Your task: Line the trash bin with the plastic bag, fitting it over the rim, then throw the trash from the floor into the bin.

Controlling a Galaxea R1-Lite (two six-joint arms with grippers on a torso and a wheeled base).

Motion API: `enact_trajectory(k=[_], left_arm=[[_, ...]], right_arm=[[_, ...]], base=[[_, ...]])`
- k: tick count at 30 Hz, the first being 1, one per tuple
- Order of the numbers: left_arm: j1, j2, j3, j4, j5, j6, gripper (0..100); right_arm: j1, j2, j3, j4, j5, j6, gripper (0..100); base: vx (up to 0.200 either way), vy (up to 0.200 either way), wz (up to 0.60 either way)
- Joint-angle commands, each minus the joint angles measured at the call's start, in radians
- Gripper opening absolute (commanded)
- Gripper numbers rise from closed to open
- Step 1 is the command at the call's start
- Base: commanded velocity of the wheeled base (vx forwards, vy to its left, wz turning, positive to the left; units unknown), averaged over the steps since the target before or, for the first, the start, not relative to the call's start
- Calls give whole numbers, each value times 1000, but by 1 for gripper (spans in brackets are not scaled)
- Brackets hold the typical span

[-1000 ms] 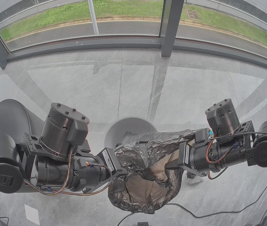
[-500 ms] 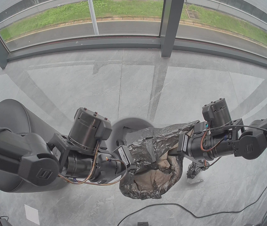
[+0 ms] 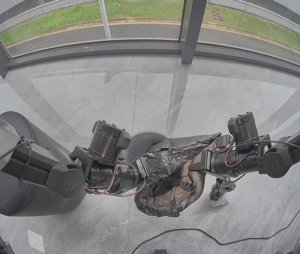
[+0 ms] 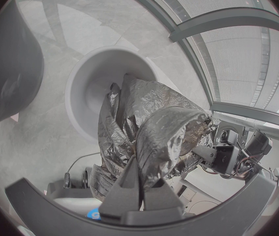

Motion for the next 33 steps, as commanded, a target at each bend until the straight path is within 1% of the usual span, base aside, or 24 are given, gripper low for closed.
enact_trajectory(k=[1,4,9,14,17,20,25,33], left_arm=[[30,57,-33,-13,3,35,0],[48,74,-58,-12,5,50,0],[54,69,-56,-10,23,53,0],[77,57,-55,-10,34,55,0],[91,48,-56,-10,39,55,0],[108,31,-62,-13,66,56,0],[143,-1,-55,-10,69,61,0],[172,32,-41,-18,74,72,0]], right_arm=[[-18,42,7,-28,4,-42,0],[-25,79,-1,-42,6,-62,0],[-22,115,-2,-58,6,-65,0],[-15,149,-7,-109,6,-93,0],[-7,149,-24,-118,6,-92,0],[-1,151,-59,-115,6,-92,0],[1,172,-105,-108,6,-92,0],[19,211,-96,-117,-2,-93,0]], base=[[0,0,0],[0,0,0],[0,0,0],[0,0,0],[0,0,0],[0,0,0],[0,0,0],[0,0,0]])
